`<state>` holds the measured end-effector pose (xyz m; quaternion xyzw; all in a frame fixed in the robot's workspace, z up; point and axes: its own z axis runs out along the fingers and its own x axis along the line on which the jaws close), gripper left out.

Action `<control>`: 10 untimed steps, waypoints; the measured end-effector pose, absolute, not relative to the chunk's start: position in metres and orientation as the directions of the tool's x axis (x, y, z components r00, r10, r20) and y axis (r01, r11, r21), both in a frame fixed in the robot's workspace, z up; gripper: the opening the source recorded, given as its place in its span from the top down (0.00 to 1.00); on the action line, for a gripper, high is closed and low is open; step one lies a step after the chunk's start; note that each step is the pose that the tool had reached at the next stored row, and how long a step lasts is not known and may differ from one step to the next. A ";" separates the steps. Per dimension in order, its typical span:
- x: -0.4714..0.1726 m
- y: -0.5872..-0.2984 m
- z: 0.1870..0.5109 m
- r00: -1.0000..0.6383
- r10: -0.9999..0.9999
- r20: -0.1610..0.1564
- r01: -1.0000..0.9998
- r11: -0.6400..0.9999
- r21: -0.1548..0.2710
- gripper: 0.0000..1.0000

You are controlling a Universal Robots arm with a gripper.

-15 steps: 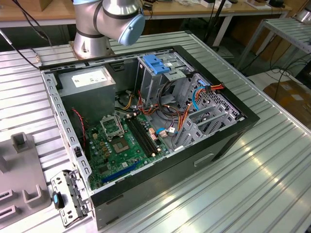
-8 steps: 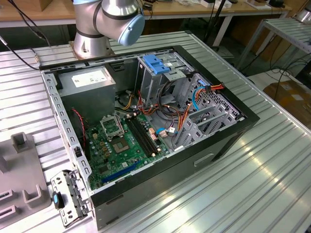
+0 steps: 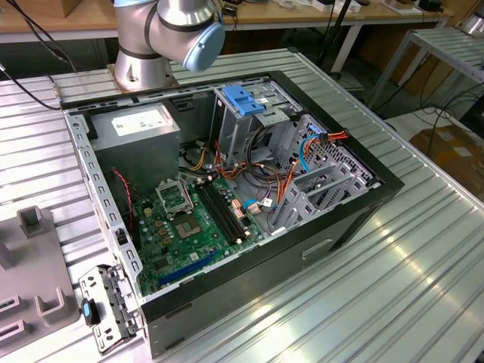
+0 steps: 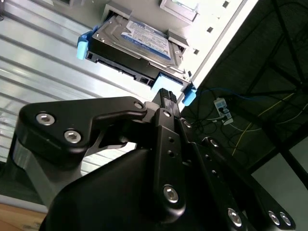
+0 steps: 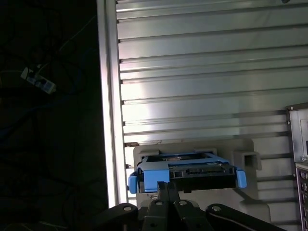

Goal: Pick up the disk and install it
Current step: 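Pick up the disk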

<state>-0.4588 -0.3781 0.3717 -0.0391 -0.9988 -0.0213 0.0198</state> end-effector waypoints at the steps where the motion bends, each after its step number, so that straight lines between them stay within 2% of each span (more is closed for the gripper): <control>1: -0.459 -0.378 0.372 -0.996 0.077 0.041 0.079 0.996 0.041 0.89; 10: -0.459 -0.378 0.372 -0.996 0.077 0.041 0.079 0.996 0.041 0.89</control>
